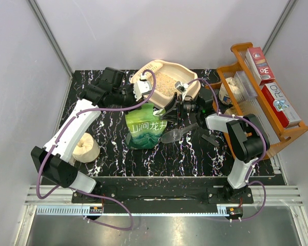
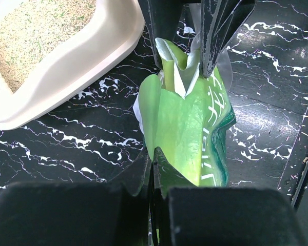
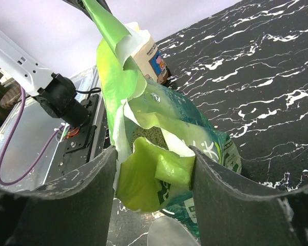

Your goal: Fill the litter box with clean litter

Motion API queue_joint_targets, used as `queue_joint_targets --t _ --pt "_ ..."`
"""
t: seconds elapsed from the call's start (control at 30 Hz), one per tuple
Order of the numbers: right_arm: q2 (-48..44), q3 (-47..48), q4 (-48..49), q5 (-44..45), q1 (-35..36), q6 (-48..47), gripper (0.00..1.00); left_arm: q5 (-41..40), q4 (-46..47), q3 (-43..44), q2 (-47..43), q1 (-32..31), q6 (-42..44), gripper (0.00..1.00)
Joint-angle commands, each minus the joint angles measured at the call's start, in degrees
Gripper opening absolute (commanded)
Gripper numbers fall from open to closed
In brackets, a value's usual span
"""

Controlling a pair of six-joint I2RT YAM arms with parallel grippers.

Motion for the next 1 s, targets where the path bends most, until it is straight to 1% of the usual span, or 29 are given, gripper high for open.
queue_joint_targets --t 0.0,0.2,0.37,0.47,0.5,0.6,0.67,0.7,0.73,0.77,0.83,0.87,0.93,0.97 --pt "0.67 -0.42 5.7 2.33 0.63 2.82 0.6 -1.35 1.82 0.55 -0.33 0.64 -0.58 0.0" --pt "1.46 -1.3 9.4 1.18 1.42 5.21 0.6 -1.09 1.91 0.55 -0.25 1.44 -0.58 0.0" --pt "2.34 -1.66 11.33 1.36 2.3 5.82 0.58 -0.91 1.65 0.73 -0.16 1.52 -0.67 0.0" --pt "2.69 -1.39 12.48 2.5 2.83 6.53 0.52 -0.99 1.65 0.64 -0.25 1.52 -0.67 0.0" --pt "2.78 -1.3 12.57 3.2 2.83 6.96 0.46 -0.91 1.56 0.64 -0.33 1.52 -0.58 0.0" --pt "2.61 -1.13 12.92 4.26 2.83 7.67 0.35 -1.08 1.47 0.38 -0.42 1.61 -0.41 0.0" --pt "2.43 -1.3 12.39 4.35 2.83 7.67 0.3 -1.0 1.47 0.2 -0.51 1.79 -0.41 0.0" --pt "2.43 -1.3 12.13 4.61 2.83 7.67 0.26 -0.82 1.47 0.2 -0.6 1.96 -0.41 0.0" --pt "2.25 -1.48 11.61 4.79 2.83 7.76 0.19 -0.91 1.56 0.11 -0.6 1.96 -0.06 0.0" --pt "2.17 -1.57 11.34 4.79 2.65 8.19 0.16 -0.99 1.56 0.03 -0.77 2.31 0.29 0.0" --pt "1.99 -1.31 10.81 5.05 2.39 10.74 0.12 -1.17 1.29 0.03 -1.56 2.93 0.91 0.0" --pt "2.25 -0.96 10.9 5.05 2.04 12.23 0.08 -1.0 1.29 -0.24 -1.91 3.89 1.0 0.0" --pt "2.43 -0.34 10.81 4.18 1.95 15.75 0.04 0.23 1.29 0.37 -3.05 4.95 -0.05 0.0" --pt "2.52 0.62 10.29 3.74 1.95 16.45 0.02 0.84 1.29 0.73 -3.32 6.08 -1.27 0.16"
